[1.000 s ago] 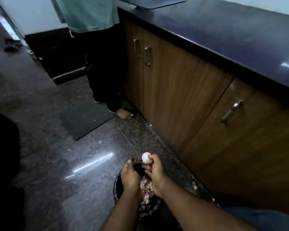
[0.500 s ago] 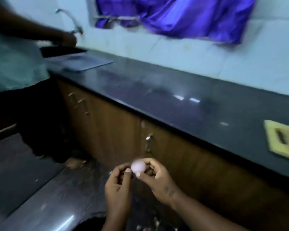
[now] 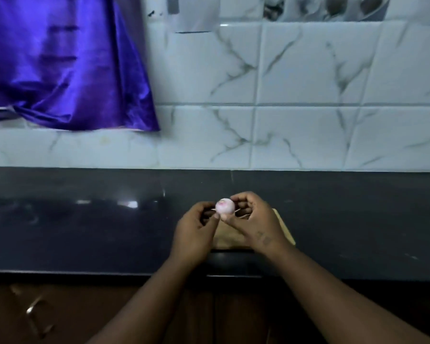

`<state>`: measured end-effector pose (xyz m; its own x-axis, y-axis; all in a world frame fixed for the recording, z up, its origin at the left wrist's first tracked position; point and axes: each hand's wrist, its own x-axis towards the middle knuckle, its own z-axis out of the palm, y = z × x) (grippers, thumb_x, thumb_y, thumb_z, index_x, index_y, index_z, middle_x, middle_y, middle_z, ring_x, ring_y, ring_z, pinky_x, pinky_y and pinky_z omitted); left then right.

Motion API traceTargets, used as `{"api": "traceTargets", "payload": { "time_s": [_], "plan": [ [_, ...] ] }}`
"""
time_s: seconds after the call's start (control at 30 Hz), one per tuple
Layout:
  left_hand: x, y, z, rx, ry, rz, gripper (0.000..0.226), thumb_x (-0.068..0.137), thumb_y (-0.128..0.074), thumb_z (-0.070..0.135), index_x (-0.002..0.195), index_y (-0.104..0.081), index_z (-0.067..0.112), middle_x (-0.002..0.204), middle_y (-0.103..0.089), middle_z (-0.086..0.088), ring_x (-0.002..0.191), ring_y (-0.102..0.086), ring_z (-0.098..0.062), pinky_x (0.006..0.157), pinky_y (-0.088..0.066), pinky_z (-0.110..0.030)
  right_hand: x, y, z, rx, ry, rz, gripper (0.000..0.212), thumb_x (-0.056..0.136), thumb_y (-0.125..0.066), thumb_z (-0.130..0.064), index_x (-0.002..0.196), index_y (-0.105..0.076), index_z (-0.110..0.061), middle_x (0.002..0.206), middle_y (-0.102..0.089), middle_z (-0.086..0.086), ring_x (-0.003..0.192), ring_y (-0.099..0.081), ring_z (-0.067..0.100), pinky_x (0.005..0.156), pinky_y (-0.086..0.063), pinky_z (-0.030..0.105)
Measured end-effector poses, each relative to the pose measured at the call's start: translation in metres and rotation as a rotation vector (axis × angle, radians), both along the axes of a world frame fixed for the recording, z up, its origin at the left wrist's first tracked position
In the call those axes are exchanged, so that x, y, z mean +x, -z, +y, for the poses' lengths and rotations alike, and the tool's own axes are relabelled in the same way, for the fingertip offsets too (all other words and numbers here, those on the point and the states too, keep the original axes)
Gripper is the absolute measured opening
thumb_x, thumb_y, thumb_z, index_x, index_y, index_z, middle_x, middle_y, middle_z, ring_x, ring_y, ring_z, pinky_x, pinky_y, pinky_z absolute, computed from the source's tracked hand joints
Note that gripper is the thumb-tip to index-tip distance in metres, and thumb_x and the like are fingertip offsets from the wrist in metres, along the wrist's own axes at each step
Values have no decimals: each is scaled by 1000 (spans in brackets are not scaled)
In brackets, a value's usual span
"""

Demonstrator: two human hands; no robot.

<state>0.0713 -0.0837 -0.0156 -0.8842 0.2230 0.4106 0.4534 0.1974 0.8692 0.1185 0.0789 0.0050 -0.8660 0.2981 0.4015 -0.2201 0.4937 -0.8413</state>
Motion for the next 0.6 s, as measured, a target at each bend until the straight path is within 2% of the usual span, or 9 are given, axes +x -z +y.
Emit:
{"api": "traceTargets", "payload": {
  "time_s": [0.07,0.17,0.27,0.37,0.47,0.6],
  "plan": [
    [-17,2,27,-192,13,17,22,98,-70,26,119,-74,21,108,-78,8,100,-73,-10,88,-57,-31,-9,6,29,64,63,-47,40,66,-90,-36,100,-70,-27,91,-76,-5,82,-71,15,79,-60,43],
    [-35,9,52,-406,-3,73,26,97,-65,34,117,-76,22,113,-77,6,105,-71,-14,90,-56,-34,-21,18,52,108,120,-94,32,69,-87,-43,94,-71,-29,86,-75,-8,79,-70,12,74,-59,38],
    [-42,22,60,-526,-82,140,22,94,-63,27,109,-80,25,107,-76,2,101,-69,-20,88,-56,-39,-30,37,58,178,107,-157,40,65,-88,-44,96,-66,-31,86,-74,-11,80,-70,7,74,-58,38],
    [-42,34,59,-525,-131,191,22,94,-61,25,103,-81,24,102,-75,5,96,-67,-18,87,-55,-40,-34,50,59,226,131,-167,42,67,-86,-40,100,-61,-34,87,-72,-13,81,-68,6,73,-57,38],
    [-46,38,58,-488,-168,141,25,92,-57,28,103,-80,27,102,-75,8,96,-67,-17,88,-55,-40,-36,48,60,249,138,-185,46,67,-85,-43,105,-61,-35,91,-71,-13,84,-67,7,72,-54,33],
    [-47,40,59,-474,-196,124,24,92,-53,30,96,-77,27,91,-73,9,89,-67,-17,81,-56,-40,-33,46,61,273,135,-198,54,66,-84,-43,113,-59,-38,96,-70,-13,89,-68,9,76,-54,32]
  ]
}}
